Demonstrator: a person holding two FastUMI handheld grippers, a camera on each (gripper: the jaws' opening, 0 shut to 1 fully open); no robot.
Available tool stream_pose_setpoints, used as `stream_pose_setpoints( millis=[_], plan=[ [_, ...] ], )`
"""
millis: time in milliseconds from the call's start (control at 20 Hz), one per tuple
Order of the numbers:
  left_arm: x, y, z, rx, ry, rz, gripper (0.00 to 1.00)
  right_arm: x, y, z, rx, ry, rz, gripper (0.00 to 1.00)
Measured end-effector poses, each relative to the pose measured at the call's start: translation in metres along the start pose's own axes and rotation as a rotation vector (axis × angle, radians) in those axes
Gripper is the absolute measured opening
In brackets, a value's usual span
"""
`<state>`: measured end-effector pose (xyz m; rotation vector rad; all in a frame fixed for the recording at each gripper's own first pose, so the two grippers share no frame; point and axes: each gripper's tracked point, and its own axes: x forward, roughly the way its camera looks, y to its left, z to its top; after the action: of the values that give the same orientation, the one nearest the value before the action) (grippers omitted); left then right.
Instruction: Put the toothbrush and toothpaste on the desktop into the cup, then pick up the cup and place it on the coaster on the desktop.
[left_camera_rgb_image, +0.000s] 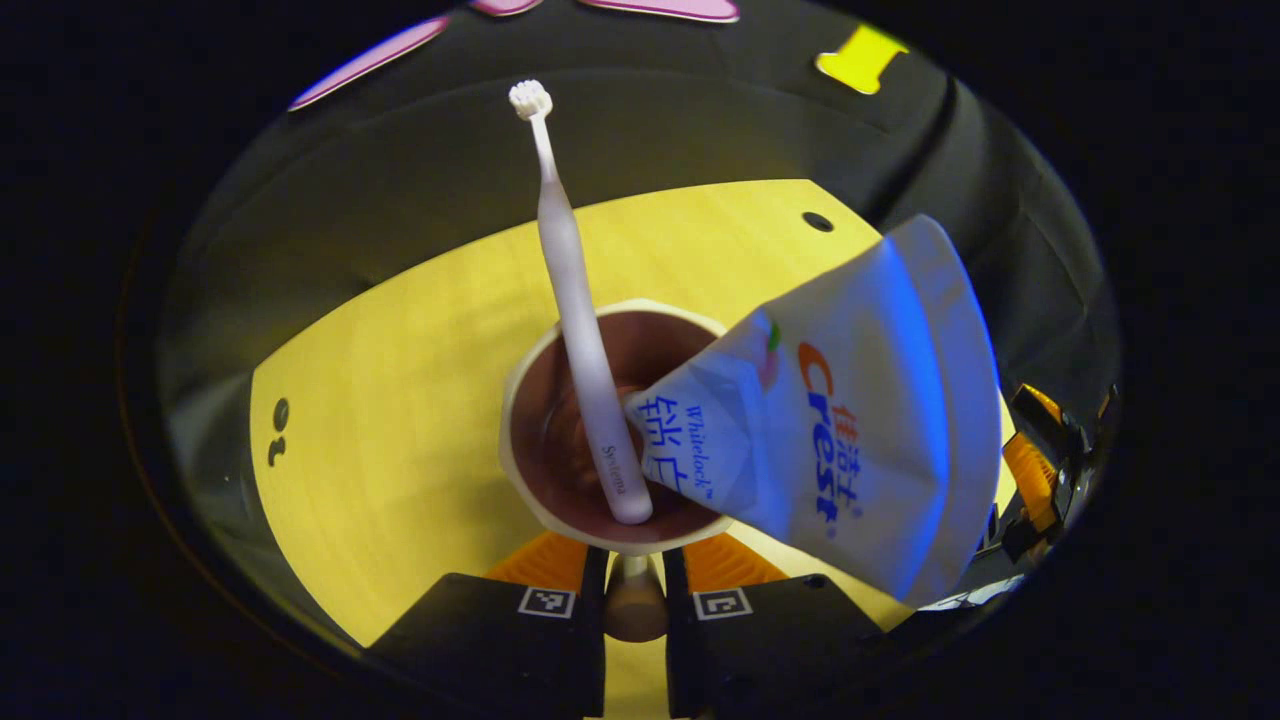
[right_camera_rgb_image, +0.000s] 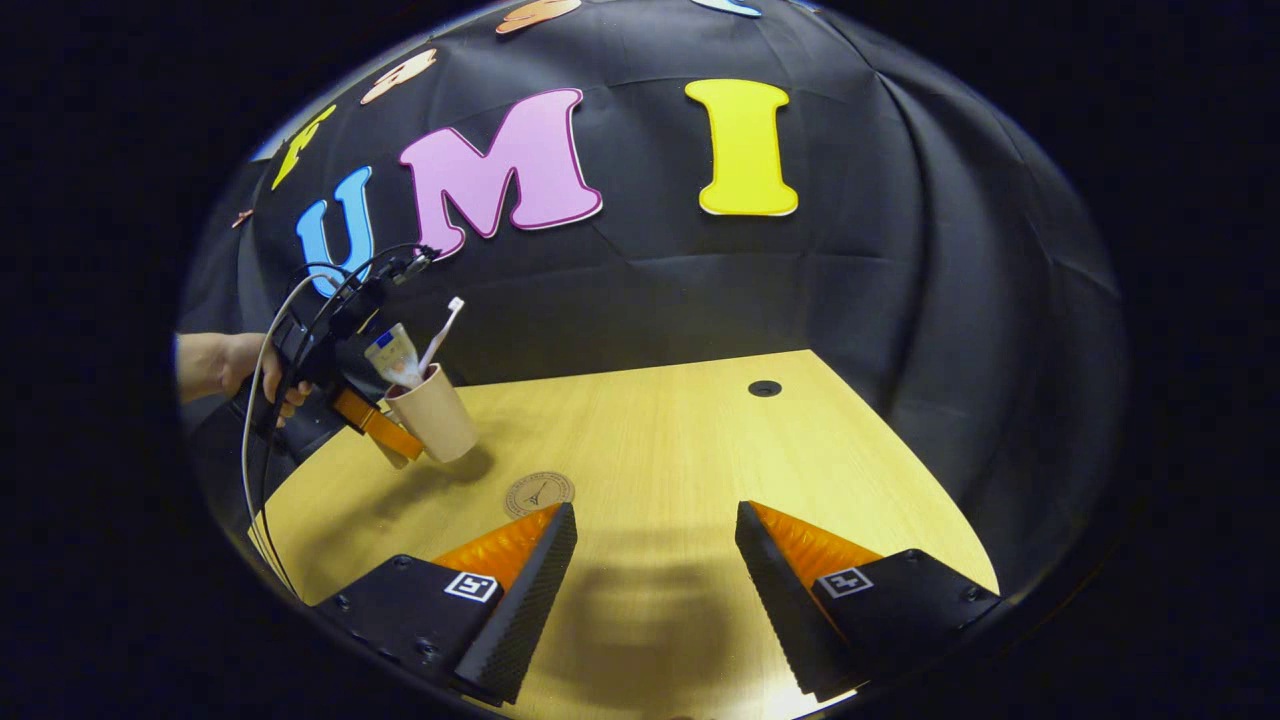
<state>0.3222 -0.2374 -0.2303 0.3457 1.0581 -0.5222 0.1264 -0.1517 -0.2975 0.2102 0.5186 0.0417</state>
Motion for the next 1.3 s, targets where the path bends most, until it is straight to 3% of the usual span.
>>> stream_pose_setpoints(
  millis=[50, 200, 300, 350, 500, 800, 850, 950, 1000, 1150, 1300],
  plan=[
    [0.007, -0.010, 0.004, 0.022, 0.003, -0.009, 0.24, -0.005, -0.005, -0.001, 0.008, -0.001, -0.010, 0.99],
    [0.027, -0.040, 0.008, 0.068, 0.024, -0.034, 0.28, -0.017, -0.020, -0.006, 0.033, 0.003, -0.044, 0.99],
    [0.036, -0.053, 0.009, 0.076, 0.038, -0.051, 0.24, -0.024, -0.030, -0.011, 0.049, 0.008, -0.064, 0.98],
    [0.042, -0.057, 0.010, 0.078, 0.044, -0.055, 0.33, -0.027, -0.036, -0.013, 0.056, 0.012, -0.075, 0.98],
    [0.058, -0.062, 0.005, 0.091, 0.067, -0.039, 0.29, -0.036, -0.050, -0.021, 0.080, 0.021, -0.105, 0.99],
    [0.067, -0.062, -0.004, 0.114, 0.105, 0.005, 0.32, -0.043, -0.060, -0.041, 0.151, 0.045, -0.127, 0.99],
    [0.066, -0.062, -0.002, 0.114, 0.099, 0.008, 0.38, -0.043, -0.060, -0.043, 0.153, 0.046, -0.127, 0.99],
    [0.060, -0.059, 0.000, 0.118, 0.087, 0.020, 0.36, -0.044, -0.057, -0.043, 0.146, 0.047, -0.119, 0.98],
    [0.057, -0.057, 0.002, 0.116, 0.073, 0.028, 0.42, -0.043, -0.055, -0.043, 0.141, 0.046, -0.113, 0.98],
    [0.045, -0.056, 0.007, 0.100, 0.034, 0.033, 0.74, -0.042, -0.050, -0.038, 0.130, 0.041, -0.100, 0.99],
    [0.026, -0.055, 0.009, 0.072, -0.025, 0.037, 0.83, -0.042, -0.043, -0.033, 0.122, 0.038, -0.084, 0.99]
  ],
)
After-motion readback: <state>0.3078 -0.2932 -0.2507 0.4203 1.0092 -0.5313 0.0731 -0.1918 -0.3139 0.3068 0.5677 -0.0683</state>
